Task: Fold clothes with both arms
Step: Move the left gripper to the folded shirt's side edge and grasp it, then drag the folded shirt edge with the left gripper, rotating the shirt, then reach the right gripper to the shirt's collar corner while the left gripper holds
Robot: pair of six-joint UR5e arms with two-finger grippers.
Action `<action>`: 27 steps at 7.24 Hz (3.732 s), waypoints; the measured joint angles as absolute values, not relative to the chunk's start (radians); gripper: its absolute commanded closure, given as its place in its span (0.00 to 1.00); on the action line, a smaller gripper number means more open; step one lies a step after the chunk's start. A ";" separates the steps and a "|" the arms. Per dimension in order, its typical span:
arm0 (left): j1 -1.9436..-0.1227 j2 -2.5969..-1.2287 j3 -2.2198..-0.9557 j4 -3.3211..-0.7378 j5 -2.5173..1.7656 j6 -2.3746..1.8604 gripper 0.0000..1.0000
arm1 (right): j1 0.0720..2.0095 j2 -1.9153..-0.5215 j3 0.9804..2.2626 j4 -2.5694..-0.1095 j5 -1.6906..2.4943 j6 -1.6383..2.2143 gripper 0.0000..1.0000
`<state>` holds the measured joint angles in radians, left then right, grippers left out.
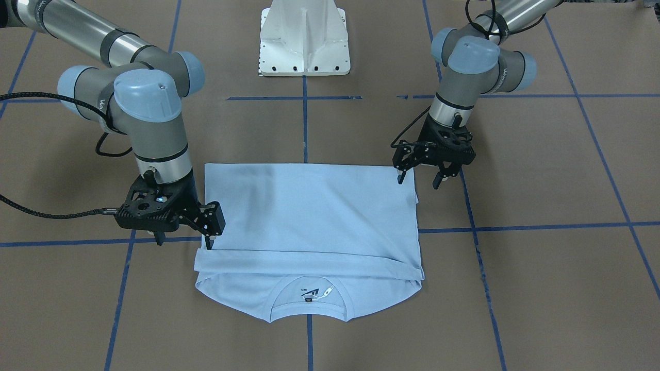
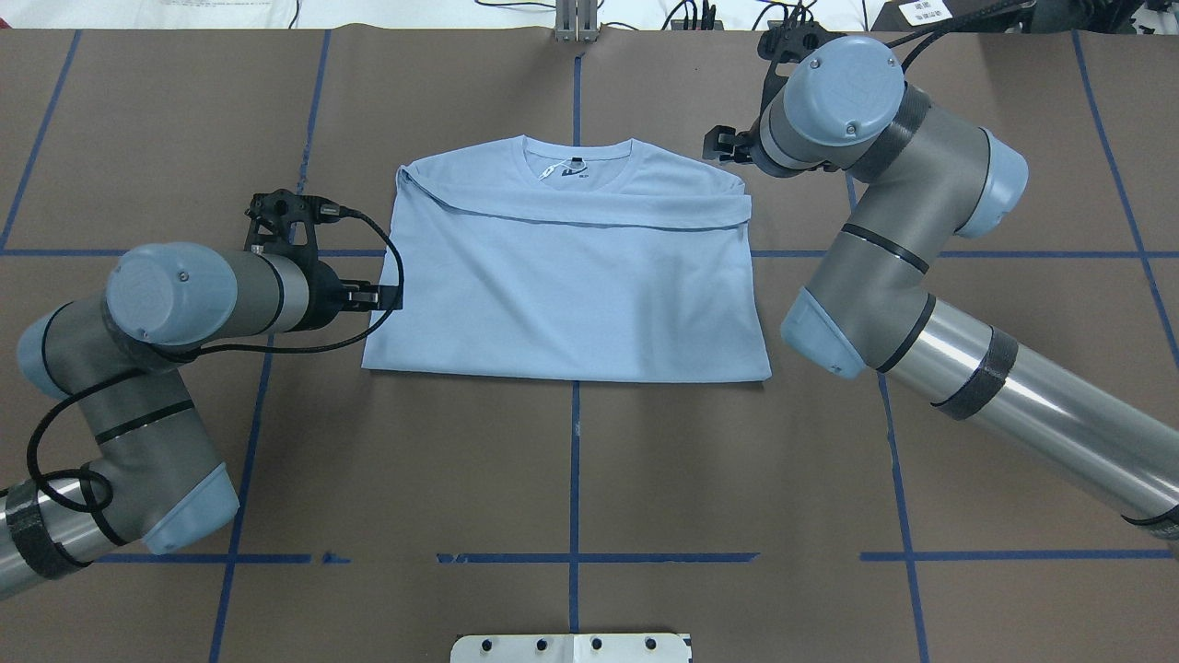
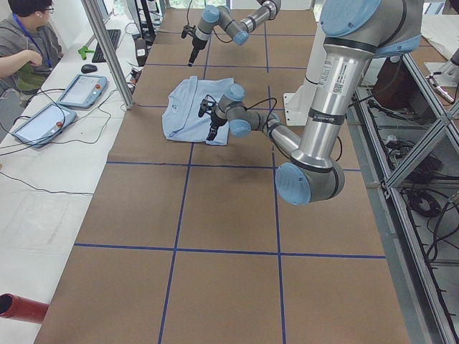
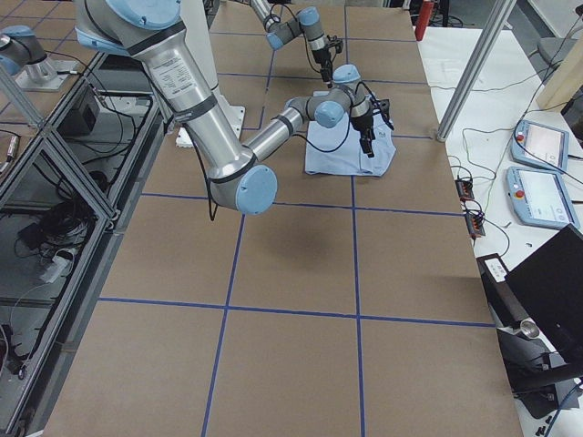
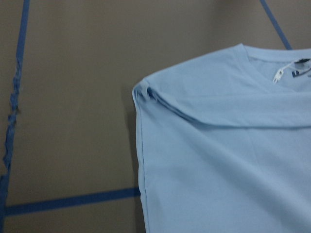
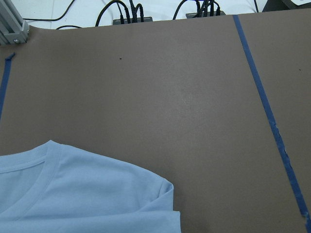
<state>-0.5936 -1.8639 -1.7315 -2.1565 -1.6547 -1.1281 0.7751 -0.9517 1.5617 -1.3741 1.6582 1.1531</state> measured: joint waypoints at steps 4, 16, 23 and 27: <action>-0.526 -1.838 -1.716 -2.177 -1.603 -1.179 0.46 | 0.773 -0.955 1.561 -1.373 1.654 1.152 0.00; -0.664 -1.834 -1.627 -2.173 -1.603 -0.900 1.00 | 0.758 -0.957 1.559 -1.373 1.650 1.163 0.00; -0.920 -2.272 -0.962 -2.317 -1.540 -0.641 0.00 | 0.743 -0.946 1.565 -1.371 1.649 1.185 0.02; -0.924 -2.141 -1.172 -2.406 -1.691 -0.661 0.00 | 0.649 -0.871 1.516 -1.382 1.630 1.656 0.27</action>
